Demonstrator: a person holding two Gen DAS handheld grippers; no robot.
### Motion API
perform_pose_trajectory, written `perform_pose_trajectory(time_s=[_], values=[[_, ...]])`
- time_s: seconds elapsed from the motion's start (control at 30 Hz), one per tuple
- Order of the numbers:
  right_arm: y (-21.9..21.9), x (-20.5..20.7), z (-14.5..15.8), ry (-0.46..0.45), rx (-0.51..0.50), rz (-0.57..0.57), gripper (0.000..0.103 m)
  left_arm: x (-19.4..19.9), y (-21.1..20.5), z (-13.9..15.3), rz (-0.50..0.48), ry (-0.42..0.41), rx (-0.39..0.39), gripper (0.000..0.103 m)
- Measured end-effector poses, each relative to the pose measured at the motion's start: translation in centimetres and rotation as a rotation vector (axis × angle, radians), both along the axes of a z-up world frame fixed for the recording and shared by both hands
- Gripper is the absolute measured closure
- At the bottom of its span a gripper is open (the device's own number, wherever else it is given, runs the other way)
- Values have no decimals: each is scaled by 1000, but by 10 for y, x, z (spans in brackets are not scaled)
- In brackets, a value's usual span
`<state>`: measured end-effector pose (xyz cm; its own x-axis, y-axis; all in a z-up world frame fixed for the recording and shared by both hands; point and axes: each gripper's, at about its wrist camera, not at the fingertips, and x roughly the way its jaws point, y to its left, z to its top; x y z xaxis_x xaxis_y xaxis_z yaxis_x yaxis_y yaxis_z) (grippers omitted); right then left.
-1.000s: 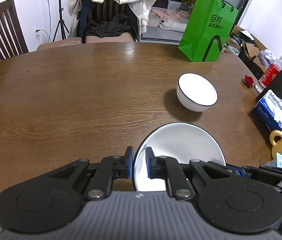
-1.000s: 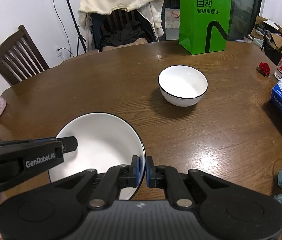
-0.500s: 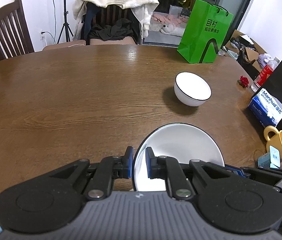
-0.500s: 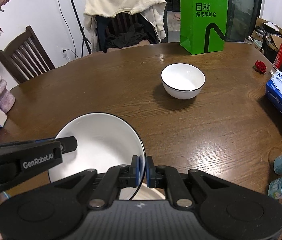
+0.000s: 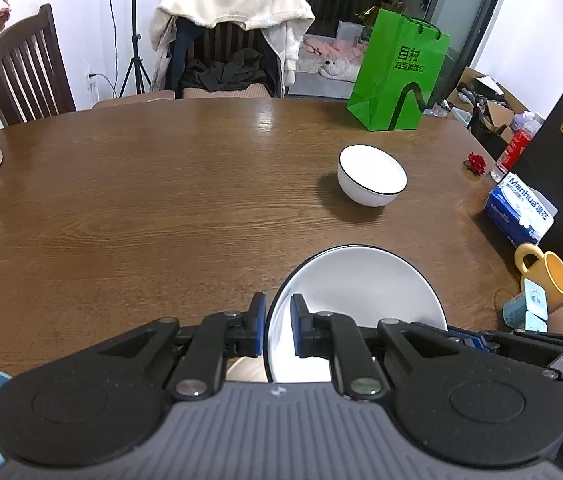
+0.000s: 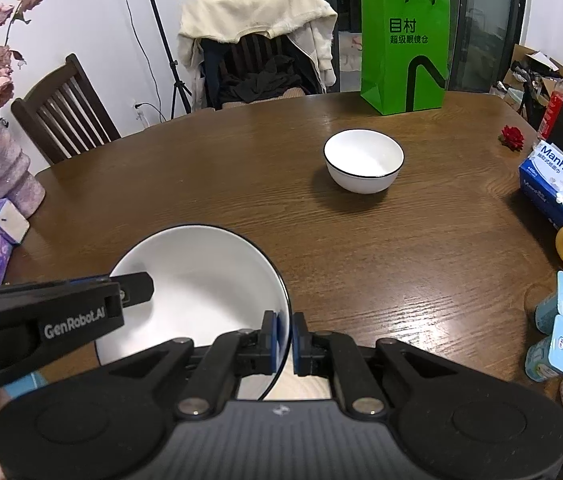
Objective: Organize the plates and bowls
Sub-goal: 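Lift the white bowl with both grippers and carry it toward the blue bowl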
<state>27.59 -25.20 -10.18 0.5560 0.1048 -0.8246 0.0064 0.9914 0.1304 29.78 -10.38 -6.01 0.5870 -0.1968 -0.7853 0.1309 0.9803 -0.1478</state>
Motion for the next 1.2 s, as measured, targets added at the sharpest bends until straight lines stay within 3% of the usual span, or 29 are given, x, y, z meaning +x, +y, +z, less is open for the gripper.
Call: perform_pose_trajectory(time_s=[0.5, 1.2], values=[[-7, -43, 12, -26, -9, 33, 96, -46, -5, 9, 41, -18, -2, 90], [-4, -70, 14, -31, -10, 48, 95, -72, 9, 12, 25, -27, -22, 90]])
